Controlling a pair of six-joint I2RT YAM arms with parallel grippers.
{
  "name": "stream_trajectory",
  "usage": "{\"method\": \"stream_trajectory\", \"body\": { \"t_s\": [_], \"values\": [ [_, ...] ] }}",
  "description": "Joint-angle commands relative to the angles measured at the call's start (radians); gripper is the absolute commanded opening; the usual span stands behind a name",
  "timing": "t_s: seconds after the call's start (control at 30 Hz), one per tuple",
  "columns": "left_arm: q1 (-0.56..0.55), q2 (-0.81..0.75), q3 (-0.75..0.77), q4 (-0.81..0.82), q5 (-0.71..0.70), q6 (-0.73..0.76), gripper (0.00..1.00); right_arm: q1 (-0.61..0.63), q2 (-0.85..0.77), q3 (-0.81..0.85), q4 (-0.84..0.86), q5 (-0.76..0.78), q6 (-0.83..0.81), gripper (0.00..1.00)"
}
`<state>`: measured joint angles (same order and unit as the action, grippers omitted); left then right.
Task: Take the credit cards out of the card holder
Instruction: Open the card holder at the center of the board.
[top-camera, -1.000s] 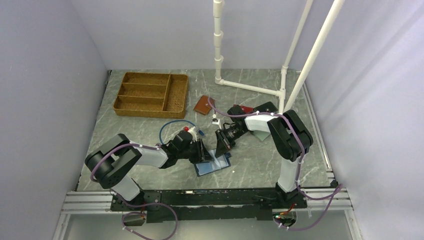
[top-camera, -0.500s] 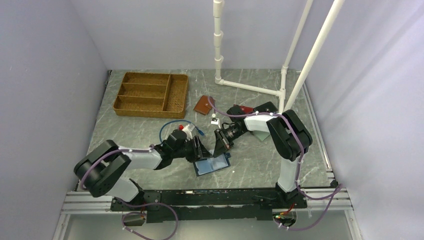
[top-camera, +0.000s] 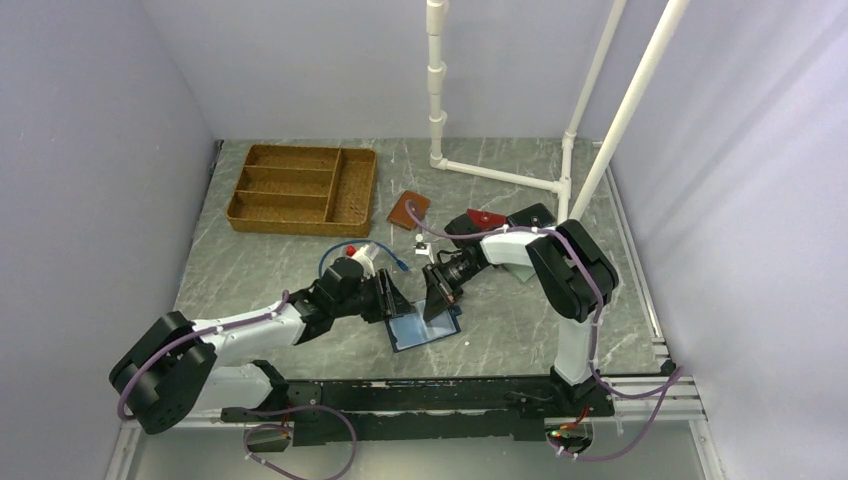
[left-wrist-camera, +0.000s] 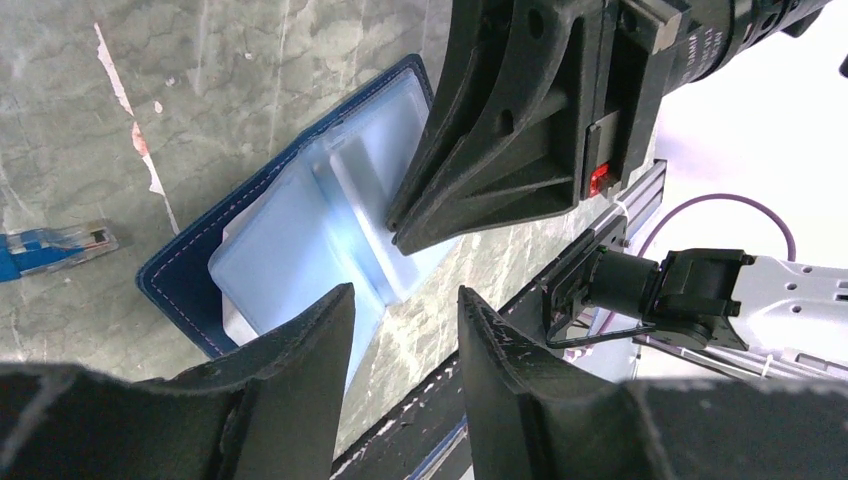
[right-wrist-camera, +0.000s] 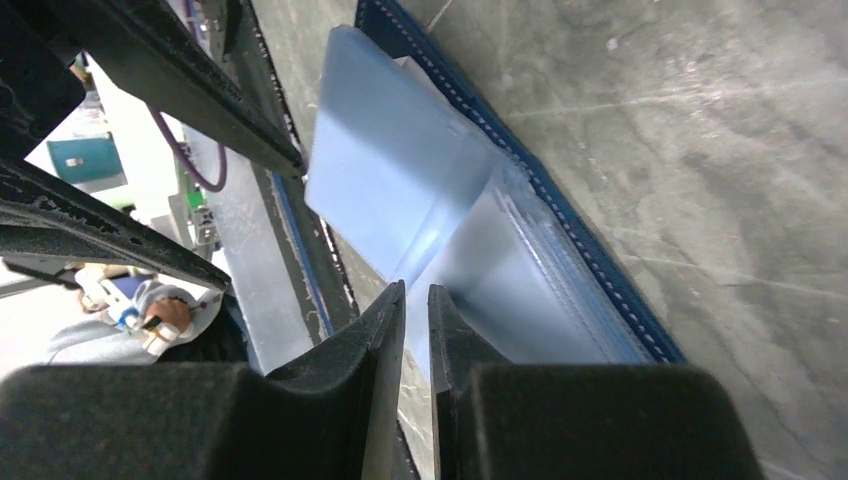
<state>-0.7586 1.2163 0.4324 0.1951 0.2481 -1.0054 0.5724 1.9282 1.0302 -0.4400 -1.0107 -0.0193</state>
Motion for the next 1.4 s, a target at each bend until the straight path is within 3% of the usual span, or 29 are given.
{"method": "stream_trajectory", "body": {
  "t_s": [0.0,0.23,0.47,1.17,1.37],
  "values": [
    [-0.007,0.027,-0.010,0.071,0.010,-0.008,0.47,-0.013,-0.057,0.063,-0.065,0.109,-0.088,0.18],
    [-0.029,0.144,0.052,0.122,0.031,-0.001,0.46,-0.060,-0.121,0.073,-0.139,0.222,-0.211,0.21],
    [-0.031,0.263,0.054,0.193,0.050,-0.035,0.47,-0.060,-0.096,0.070,-0.149,0.253,-0.218,0.24],
    [-0.031,0.409,0.071,0.258,0.112,-0.053,0.51,-0.025,0.018,0.059,-0.088,0.088,-0.100,0.24],
    [-0.031,0.420,0.068,0.262,0.109,-0.058,0.47,-0.025,0.014,0.064,-0.091,0.050,-0.102,0.21]
  ]
}}
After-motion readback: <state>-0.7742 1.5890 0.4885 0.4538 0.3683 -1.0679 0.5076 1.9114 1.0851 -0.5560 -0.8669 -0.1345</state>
